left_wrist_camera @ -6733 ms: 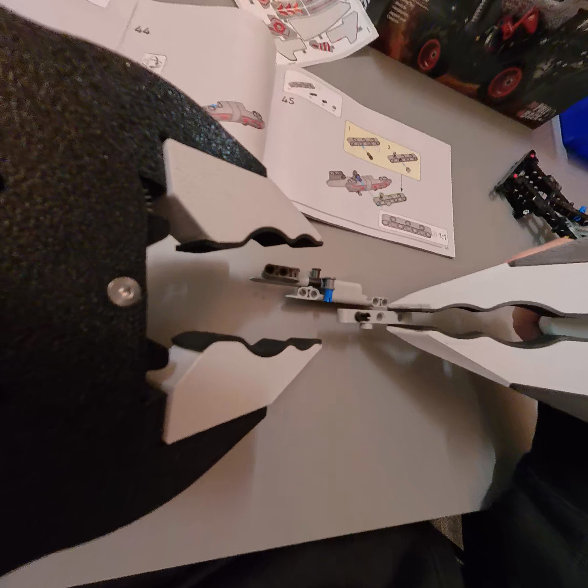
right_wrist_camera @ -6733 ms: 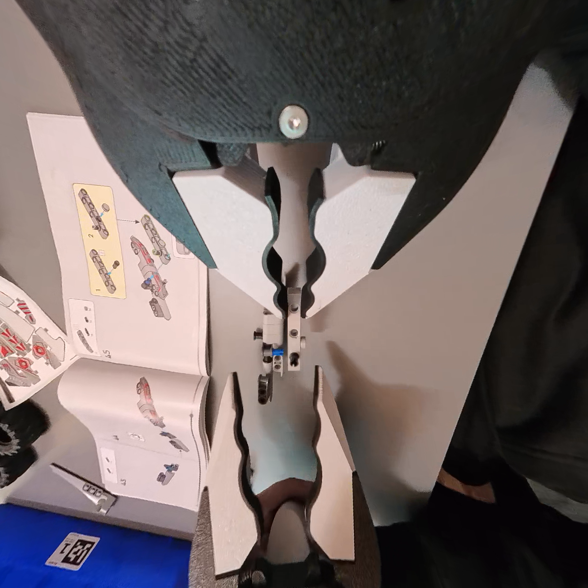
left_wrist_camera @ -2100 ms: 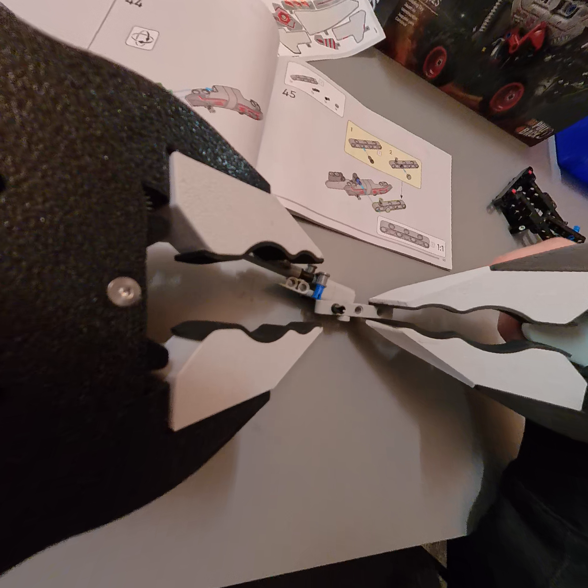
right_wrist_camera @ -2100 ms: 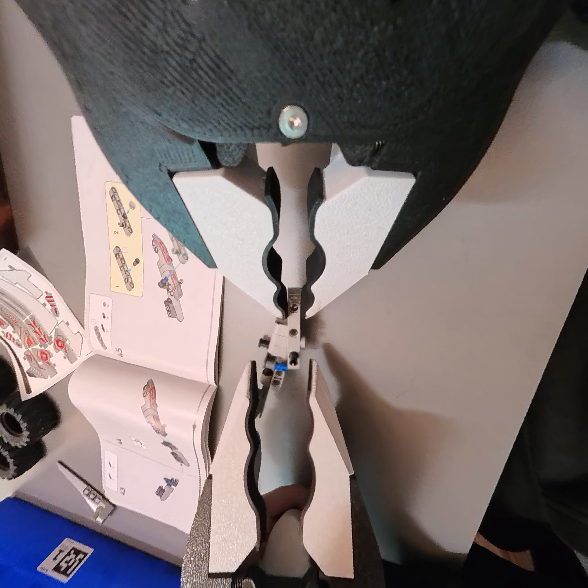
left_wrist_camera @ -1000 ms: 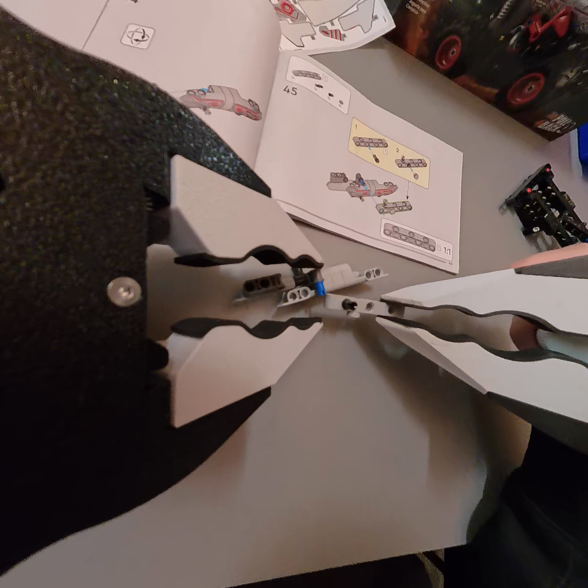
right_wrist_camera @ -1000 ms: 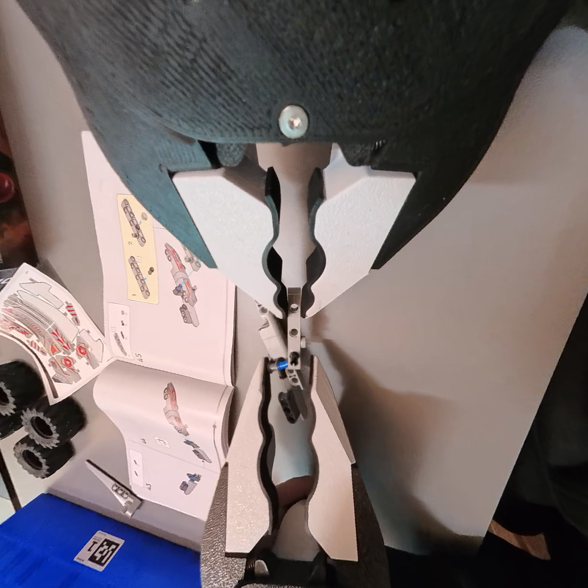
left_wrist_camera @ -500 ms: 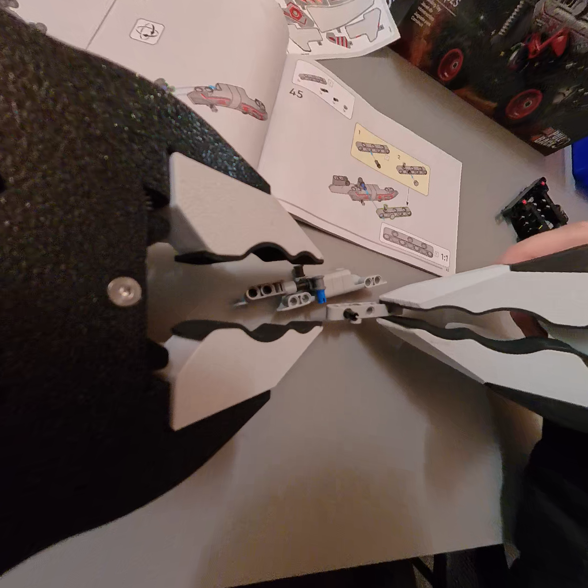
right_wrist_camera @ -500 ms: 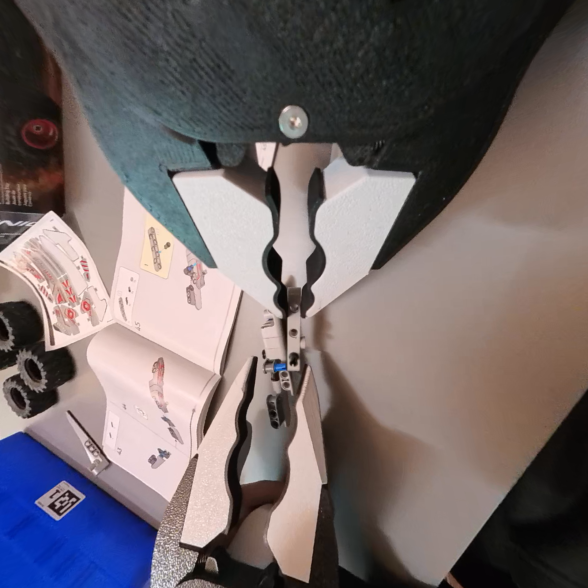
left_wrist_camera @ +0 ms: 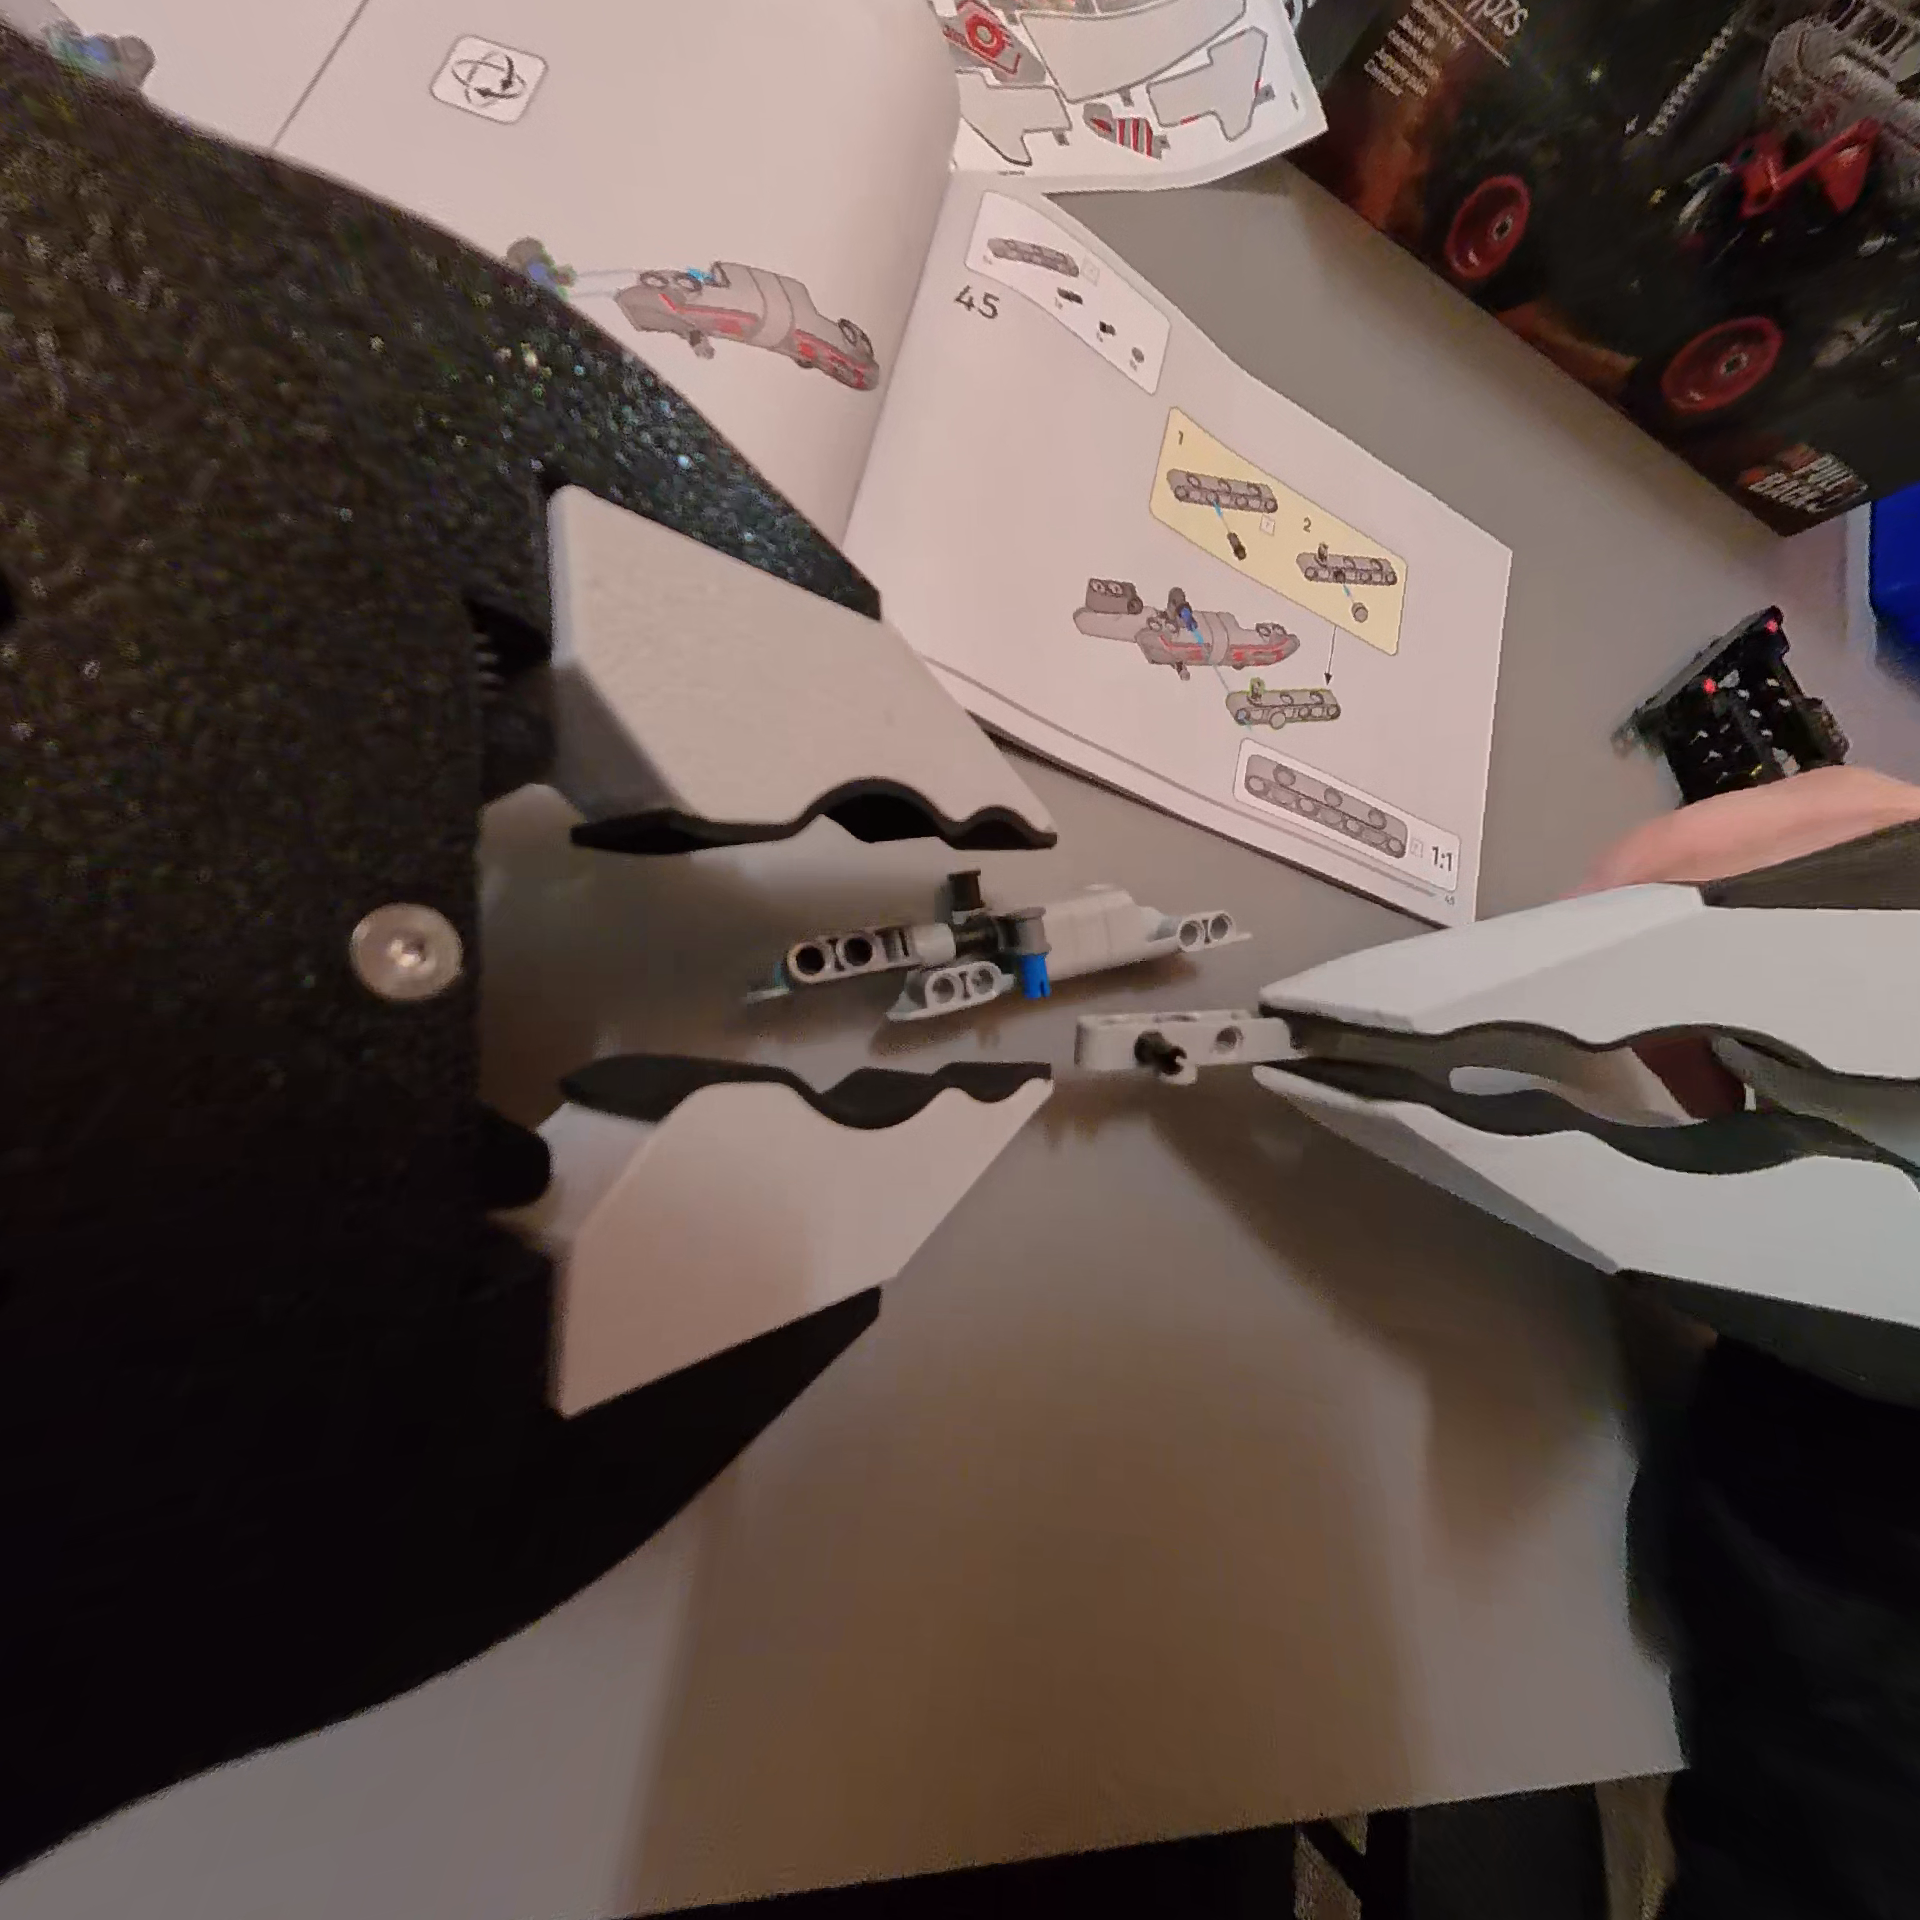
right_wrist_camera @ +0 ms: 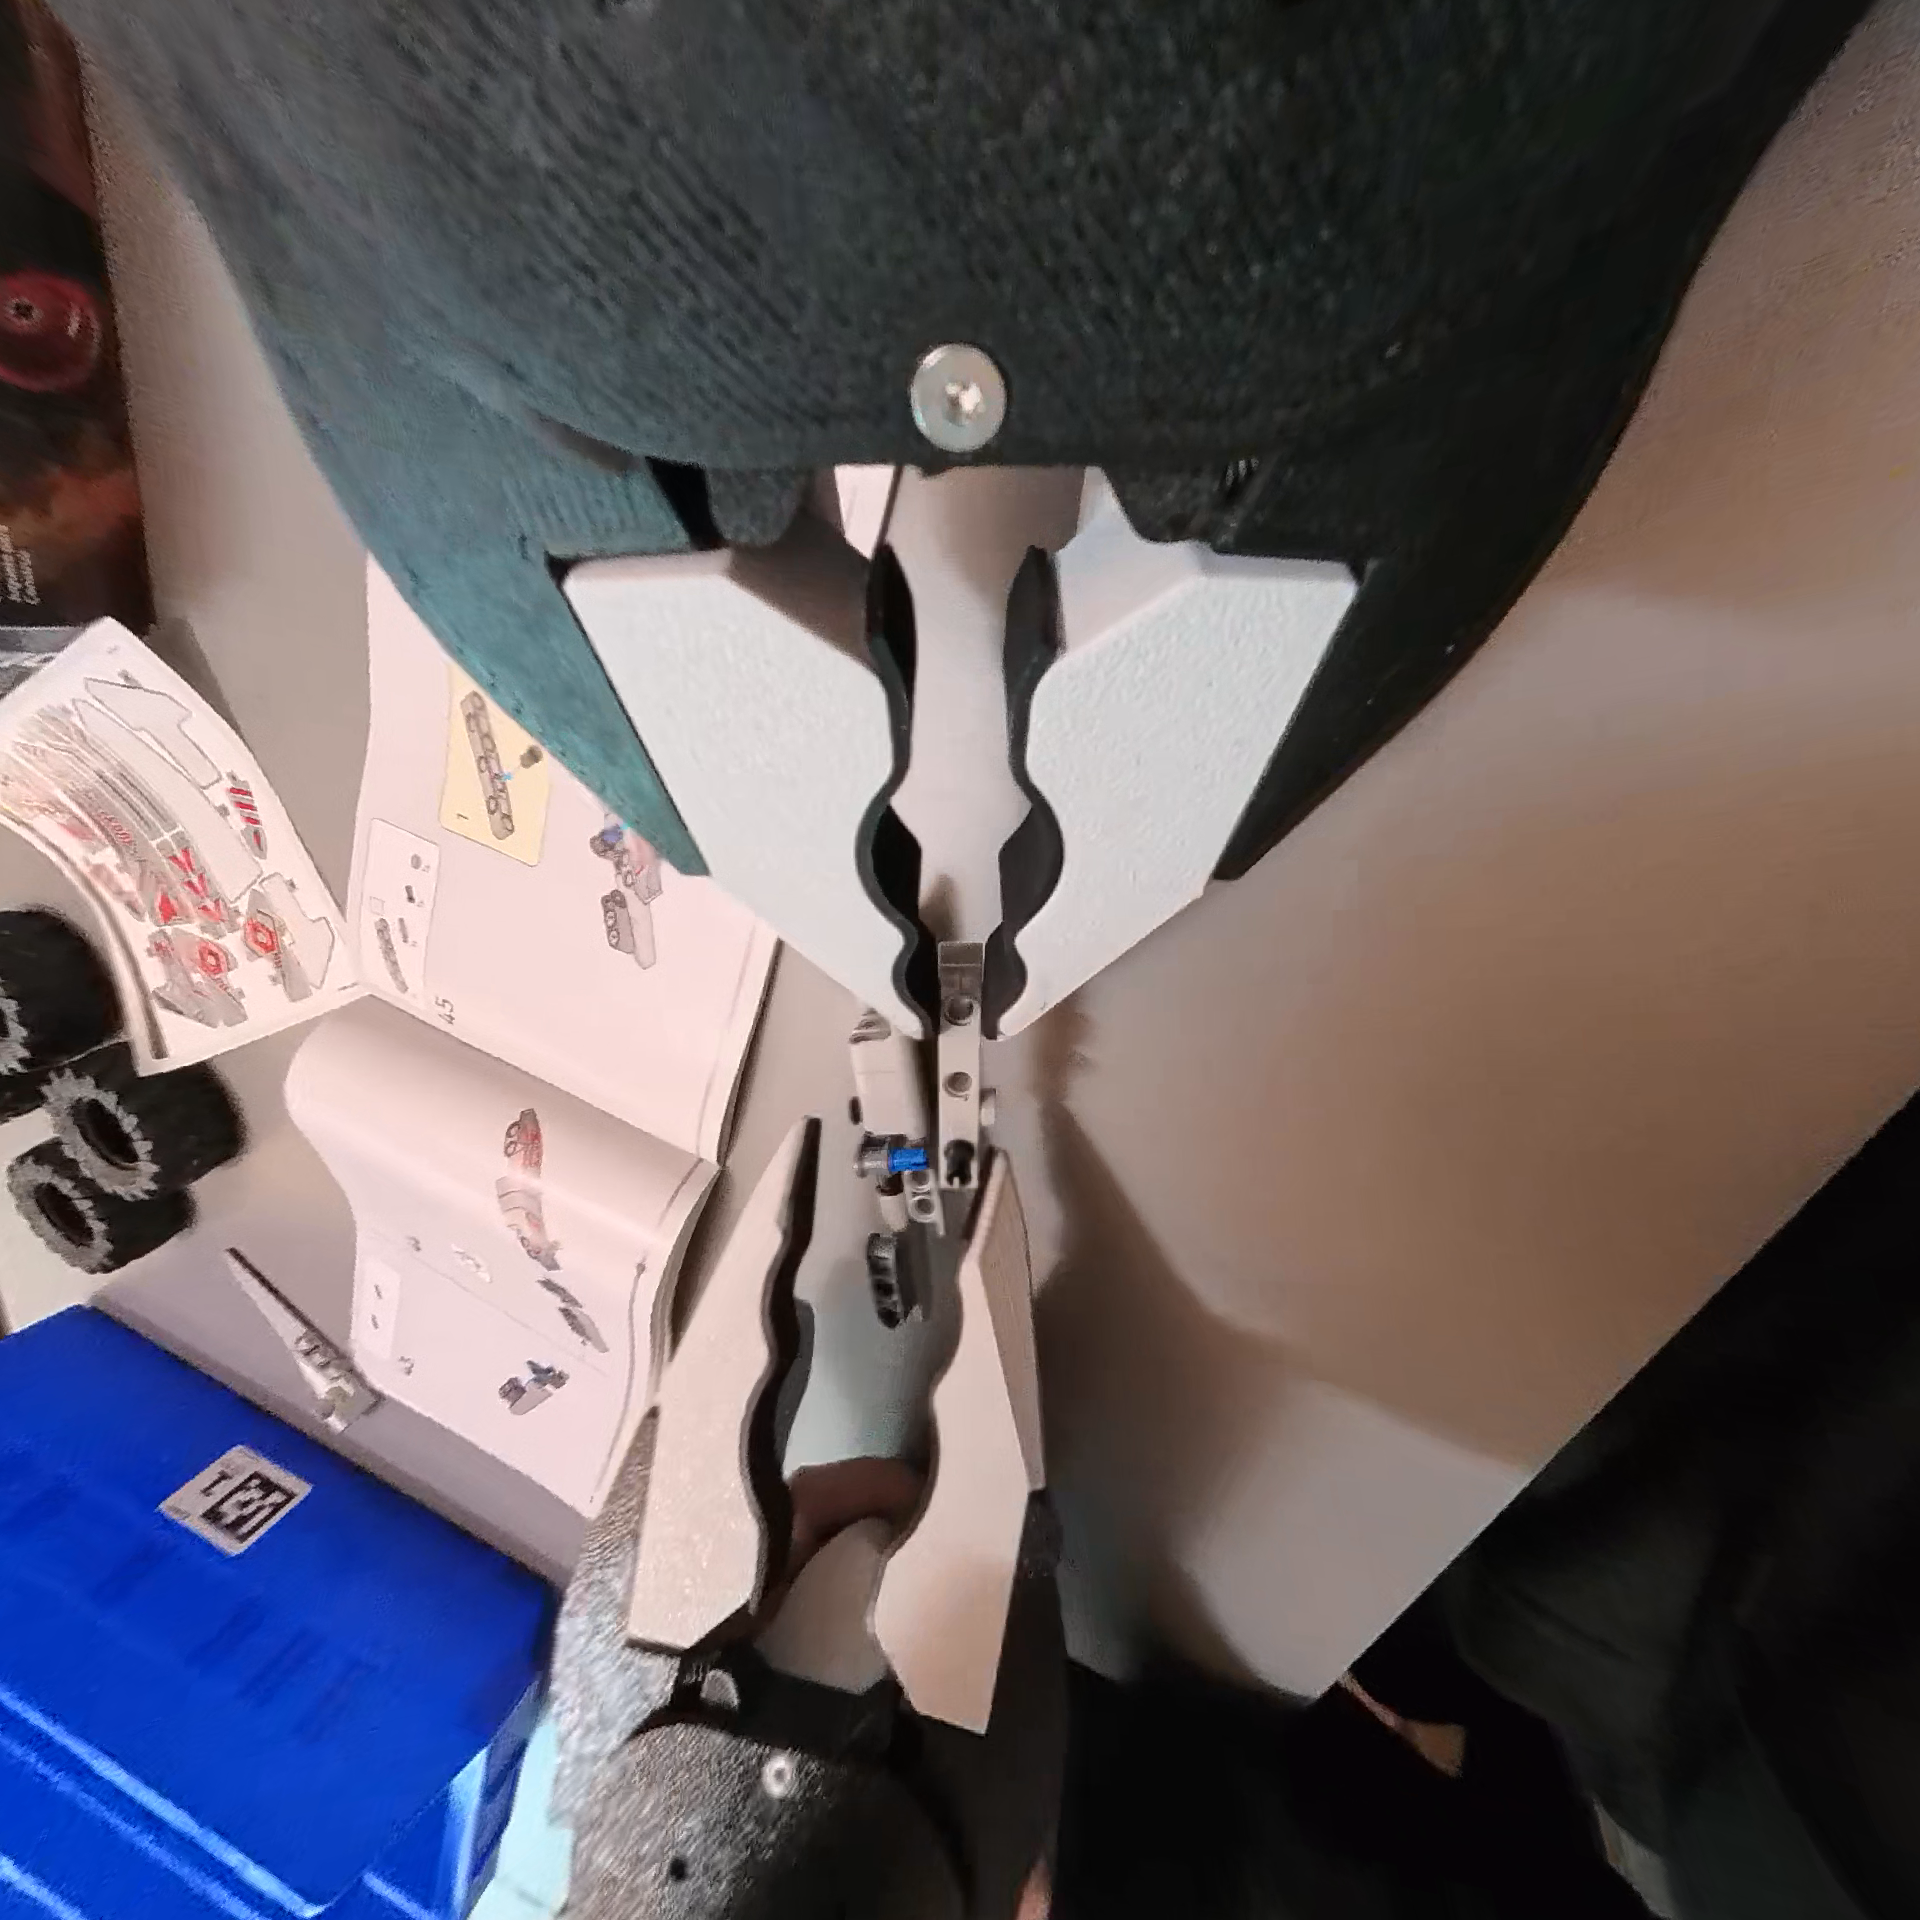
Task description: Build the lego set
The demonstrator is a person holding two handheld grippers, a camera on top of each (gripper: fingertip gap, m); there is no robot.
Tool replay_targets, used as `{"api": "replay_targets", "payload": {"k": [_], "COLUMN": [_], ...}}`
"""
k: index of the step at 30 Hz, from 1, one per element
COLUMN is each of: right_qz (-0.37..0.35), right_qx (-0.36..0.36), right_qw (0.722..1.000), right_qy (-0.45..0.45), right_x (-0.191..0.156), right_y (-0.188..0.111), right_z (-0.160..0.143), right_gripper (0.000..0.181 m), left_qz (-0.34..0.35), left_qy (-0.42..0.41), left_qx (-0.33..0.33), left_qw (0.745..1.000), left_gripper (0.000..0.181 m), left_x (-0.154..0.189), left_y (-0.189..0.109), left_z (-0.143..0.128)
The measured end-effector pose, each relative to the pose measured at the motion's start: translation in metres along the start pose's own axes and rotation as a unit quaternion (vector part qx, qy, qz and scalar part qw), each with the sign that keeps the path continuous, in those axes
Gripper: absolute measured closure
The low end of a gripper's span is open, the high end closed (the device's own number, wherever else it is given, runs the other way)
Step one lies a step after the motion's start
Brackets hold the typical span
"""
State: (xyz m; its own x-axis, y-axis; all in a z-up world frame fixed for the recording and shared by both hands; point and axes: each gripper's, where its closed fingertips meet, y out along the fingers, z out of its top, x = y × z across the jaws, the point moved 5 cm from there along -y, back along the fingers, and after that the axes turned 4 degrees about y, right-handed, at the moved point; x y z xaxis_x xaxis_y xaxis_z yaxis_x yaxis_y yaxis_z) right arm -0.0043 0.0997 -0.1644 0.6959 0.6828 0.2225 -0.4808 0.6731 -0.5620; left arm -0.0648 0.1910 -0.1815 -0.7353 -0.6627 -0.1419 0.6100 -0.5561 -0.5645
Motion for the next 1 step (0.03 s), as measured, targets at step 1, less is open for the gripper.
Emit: {"api": "replay_targets", "payload": {"k": [1], "right_qz": [-0.006], "right_qx": [0.005], "right_qw": [1.000], "right_qy": [-0.002], "right_x": [0.0012], "right_y": [-0.0001], "right_z": [0.0000], "right_gripper": [0.175], "left_qz": [0.001], "left_qy": [-0.001], "left_qx": [-0.003], "left_qw": [1.000], "left_gripper": [0.142], "left_x": [-0.0002], "left_y": [0.0002], "left_z": [-0.0004]}}
